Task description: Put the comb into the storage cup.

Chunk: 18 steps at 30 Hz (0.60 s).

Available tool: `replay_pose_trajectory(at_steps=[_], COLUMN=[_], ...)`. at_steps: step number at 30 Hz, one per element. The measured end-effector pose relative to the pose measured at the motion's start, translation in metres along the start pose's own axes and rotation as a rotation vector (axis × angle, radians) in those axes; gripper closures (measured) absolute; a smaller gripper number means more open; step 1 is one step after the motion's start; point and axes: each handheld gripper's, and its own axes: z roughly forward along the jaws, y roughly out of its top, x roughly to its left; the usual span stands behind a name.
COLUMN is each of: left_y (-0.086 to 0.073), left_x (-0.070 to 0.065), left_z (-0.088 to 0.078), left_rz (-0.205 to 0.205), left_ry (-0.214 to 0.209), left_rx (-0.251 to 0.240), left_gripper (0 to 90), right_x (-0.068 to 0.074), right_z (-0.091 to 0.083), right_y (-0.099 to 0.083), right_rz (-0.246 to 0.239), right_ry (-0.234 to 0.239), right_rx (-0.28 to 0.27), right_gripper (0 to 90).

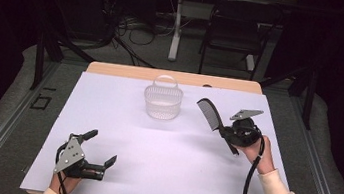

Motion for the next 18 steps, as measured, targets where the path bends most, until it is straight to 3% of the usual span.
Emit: replay_pose_trajectory(at_steps=[18], left_y=[0.0000], left_x=[0.0002], left_z=[0.0003], left_rz=[0.000], left_ry=[-0.002], left_rx=[0.001], left_gripper=[0.2], right_x=[0.0033], right_z=[-0.0009], right_y=[0.0030], right_rz=[0.009], right_ry=[-0.014], right_rx=[-0.059], right_gripper=[72.5])
